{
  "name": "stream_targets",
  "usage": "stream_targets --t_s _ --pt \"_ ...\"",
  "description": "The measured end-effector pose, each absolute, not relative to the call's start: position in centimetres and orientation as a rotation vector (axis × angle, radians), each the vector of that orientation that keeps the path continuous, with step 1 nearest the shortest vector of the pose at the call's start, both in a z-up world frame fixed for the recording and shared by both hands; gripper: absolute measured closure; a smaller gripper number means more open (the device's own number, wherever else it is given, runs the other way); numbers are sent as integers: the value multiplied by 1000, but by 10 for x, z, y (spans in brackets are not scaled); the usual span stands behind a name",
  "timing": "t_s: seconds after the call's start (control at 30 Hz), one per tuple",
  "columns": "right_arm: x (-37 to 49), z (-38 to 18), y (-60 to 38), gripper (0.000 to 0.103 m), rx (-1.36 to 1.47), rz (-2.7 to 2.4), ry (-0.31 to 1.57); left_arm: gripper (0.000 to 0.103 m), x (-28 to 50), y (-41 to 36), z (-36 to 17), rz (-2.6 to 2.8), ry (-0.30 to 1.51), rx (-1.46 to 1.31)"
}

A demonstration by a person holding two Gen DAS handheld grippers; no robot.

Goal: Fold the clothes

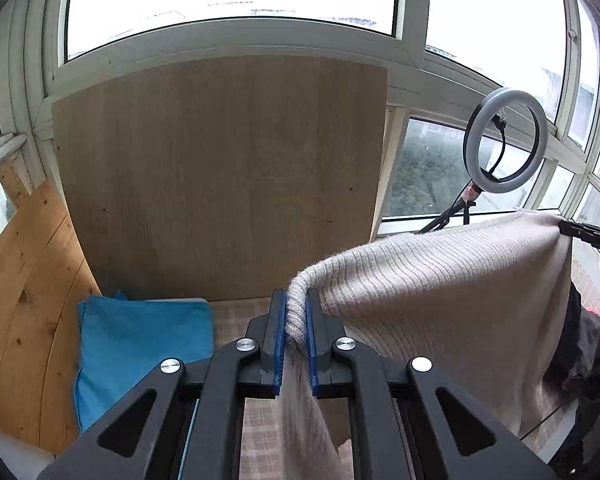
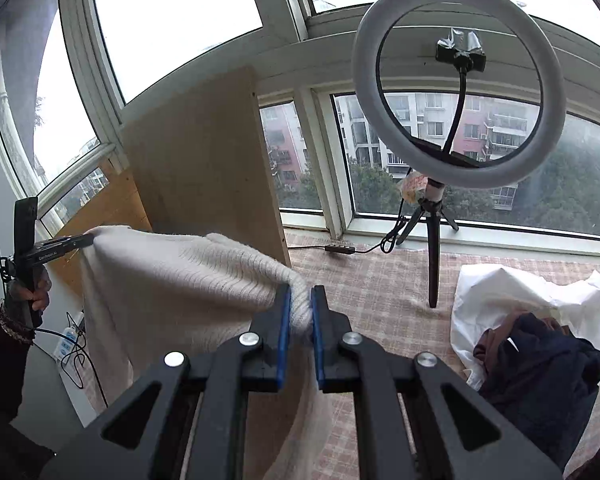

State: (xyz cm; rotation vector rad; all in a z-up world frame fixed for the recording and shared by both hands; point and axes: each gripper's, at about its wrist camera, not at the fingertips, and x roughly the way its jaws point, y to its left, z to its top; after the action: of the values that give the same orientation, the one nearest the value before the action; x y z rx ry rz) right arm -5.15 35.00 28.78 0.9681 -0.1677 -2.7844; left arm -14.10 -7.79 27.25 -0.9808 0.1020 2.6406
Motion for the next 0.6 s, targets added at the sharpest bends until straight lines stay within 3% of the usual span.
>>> stream_targets --t_s 0.1,0.17,0.2,0.3,0.37,0.43,0.5,0.6 --pt "-100 273 340 93 1000 -2841 -64 93 -184 -52 251 2684 218 -1001" --pt "-143 237 332 90 1141 -2802 37 85 -213 -37 219 2680 305 -1111" --pt "-153 221 334 85 1217 -2777 18 85 -225 -32 201 2664 324 -1186" --pt "-173 176 344 85 1428 -2703 -82 86 -229 -39 174 2604 275 -1277" --pt "-149 177 353 84 1383 -2663 -173 86 -209 -57 174 2574 209 -1272" --pt "-115 182 363 76 1347 -2648 -229 86 -175 -79 179 2550 166 -1258" --pt "-67 189 377 61 1299 -2636 -326 86 -140 -97 184 2529 123 -1257" --pt "-2 195 396 58 1273 -2605 -517 83 -85 -121 185 2506 69 -1303"
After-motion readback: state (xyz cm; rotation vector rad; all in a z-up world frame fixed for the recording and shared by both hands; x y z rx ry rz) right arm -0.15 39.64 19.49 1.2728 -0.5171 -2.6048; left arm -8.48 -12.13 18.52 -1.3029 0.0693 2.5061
